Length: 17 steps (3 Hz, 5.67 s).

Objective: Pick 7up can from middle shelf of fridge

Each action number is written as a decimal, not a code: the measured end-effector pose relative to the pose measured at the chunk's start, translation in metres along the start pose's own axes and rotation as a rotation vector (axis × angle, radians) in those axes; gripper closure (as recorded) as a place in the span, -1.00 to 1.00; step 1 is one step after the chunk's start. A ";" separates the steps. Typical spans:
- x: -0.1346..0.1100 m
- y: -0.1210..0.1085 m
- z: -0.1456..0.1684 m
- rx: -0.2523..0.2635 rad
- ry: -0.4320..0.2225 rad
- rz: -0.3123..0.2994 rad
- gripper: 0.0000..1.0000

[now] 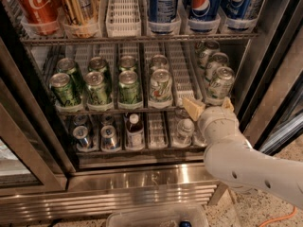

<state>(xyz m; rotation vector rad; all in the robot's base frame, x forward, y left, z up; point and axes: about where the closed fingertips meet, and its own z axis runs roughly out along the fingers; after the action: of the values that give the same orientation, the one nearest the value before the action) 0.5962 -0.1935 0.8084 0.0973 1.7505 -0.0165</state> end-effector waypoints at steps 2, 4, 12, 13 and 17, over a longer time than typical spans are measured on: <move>-0.003 -0.006 0.000 0.017 -0.014 -0.001 -0.18; -0.006 -0.011 0.001 0.034 -0.028 0.001 -0.18; -0.029 -0.010 0.038 0.099 -0.127 0.066 0.70; -0.028 -0.009 0.038 0.094 -0.128 0.055 1.00; -0.048 0.014 0.023 -0.001 -0.189 -0.015 1.00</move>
Offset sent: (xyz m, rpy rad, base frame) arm 0.0230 -0.0266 0.0068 -0.0187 -0.0492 -0.0800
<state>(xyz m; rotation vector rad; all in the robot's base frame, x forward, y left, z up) 0.6282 -0.1834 0.8517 0.0793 1.5623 -0.0349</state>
